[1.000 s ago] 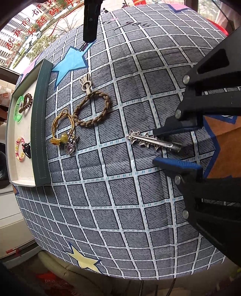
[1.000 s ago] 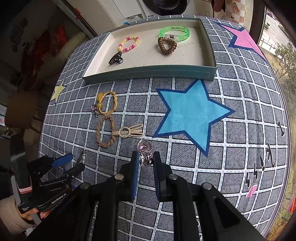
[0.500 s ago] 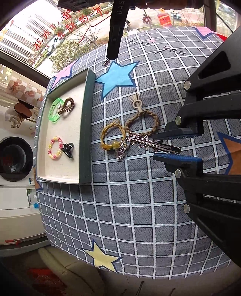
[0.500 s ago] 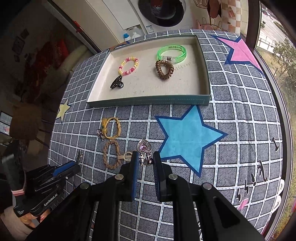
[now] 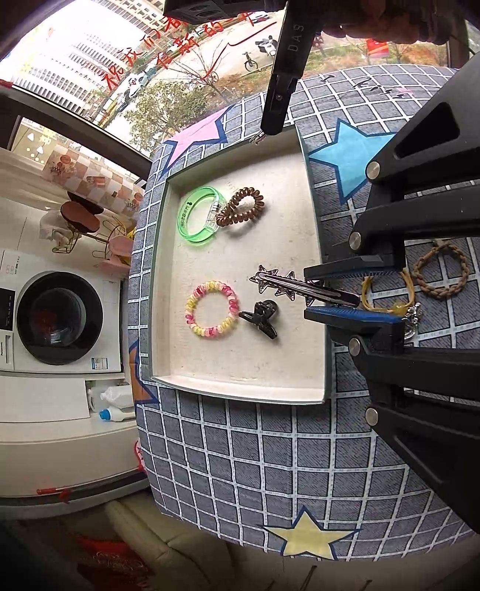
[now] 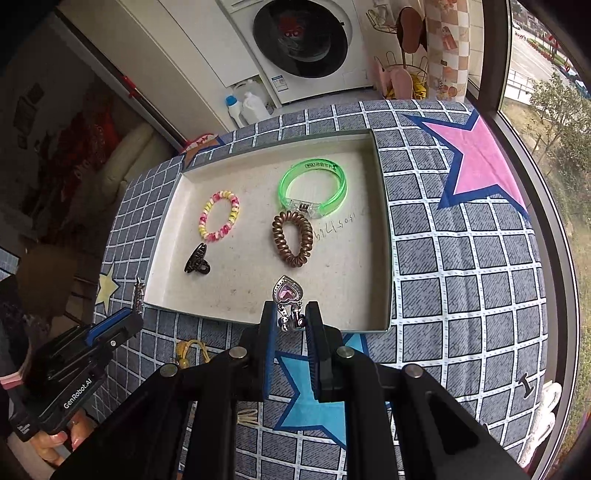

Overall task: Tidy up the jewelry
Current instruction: 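Carry the silver clip with the left tool while the right tool carries the heart pendant into the tray, then open the left tool in the tray while the right tool releases the heart pendant there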

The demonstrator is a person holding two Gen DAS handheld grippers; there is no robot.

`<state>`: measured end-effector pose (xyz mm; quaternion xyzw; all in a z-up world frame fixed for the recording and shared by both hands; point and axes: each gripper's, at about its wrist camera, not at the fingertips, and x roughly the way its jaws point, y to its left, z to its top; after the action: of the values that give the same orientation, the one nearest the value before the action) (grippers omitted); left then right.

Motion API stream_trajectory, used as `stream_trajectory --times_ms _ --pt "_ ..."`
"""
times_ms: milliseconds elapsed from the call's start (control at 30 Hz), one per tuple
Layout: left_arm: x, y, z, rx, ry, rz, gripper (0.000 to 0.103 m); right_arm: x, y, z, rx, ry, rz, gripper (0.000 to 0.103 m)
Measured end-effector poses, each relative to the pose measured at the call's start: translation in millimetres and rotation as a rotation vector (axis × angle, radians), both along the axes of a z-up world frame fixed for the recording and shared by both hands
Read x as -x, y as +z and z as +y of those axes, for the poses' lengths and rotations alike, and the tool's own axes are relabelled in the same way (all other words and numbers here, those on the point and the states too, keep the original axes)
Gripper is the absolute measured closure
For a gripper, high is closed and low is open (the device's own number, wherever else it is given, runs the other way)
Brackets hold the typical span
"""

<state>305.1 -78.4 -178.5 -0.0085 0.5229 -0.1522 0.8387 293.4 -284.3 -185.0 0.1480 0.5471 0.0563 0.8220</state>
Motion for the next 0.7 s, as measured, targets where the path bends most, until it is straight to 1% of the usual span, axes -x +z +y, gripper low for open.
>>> stream_trajectory --times_ms 133,400,533,700 --pt "-25 -11 -18 -0.006 0.006 0.006 0.076 -21 -12 -8 0.014 -0.007 0.014 0.086" --pt "-58 -38 -50 -0.071 -0.016 0.019 0.076 -57 -35 -18 0.031 -0.007 0.041 0.087" --pt "-66 -51 -55 -0.095 -0.016 0.035 0.076 -69 -45 -21 0.036 -0.008 0.051 0.087" --pt "-70 -61 -60 -0.138 -0.029 0.033 0.076 -77 -54 -20 0.048 0.005 0.064 0.086"
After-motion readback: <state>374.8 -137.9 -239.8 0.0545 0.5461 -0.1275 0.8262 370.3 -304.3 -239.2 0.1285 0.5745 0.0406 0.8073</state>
